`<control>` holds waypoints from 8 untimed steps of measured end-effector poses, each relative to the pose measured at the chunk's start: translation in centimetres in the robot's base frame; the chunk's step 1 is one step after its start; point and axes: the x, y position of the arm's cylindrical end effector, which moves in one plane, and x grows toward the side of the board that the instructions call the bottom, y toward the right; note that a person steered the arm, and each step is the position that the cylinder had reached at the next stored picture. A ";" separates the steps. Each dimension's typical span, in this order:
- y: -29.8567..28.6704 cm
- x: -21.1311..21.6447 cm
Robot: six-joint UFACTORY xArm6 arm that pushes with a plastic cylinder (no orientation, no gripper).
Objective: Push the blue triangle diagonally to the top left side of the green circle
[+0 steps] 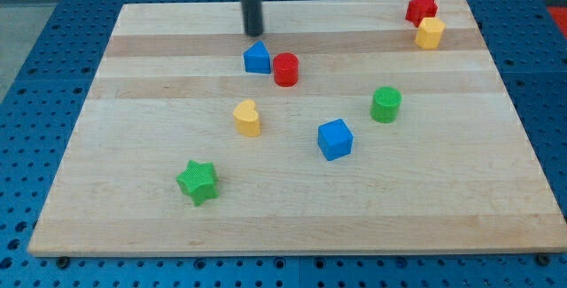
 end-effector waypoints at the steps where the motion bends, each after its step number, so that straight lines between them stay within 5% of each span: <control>1: -1.6 3.6; 3: 0.5 5.6; 6: 17.9 5.4; 8: 13.2 5.9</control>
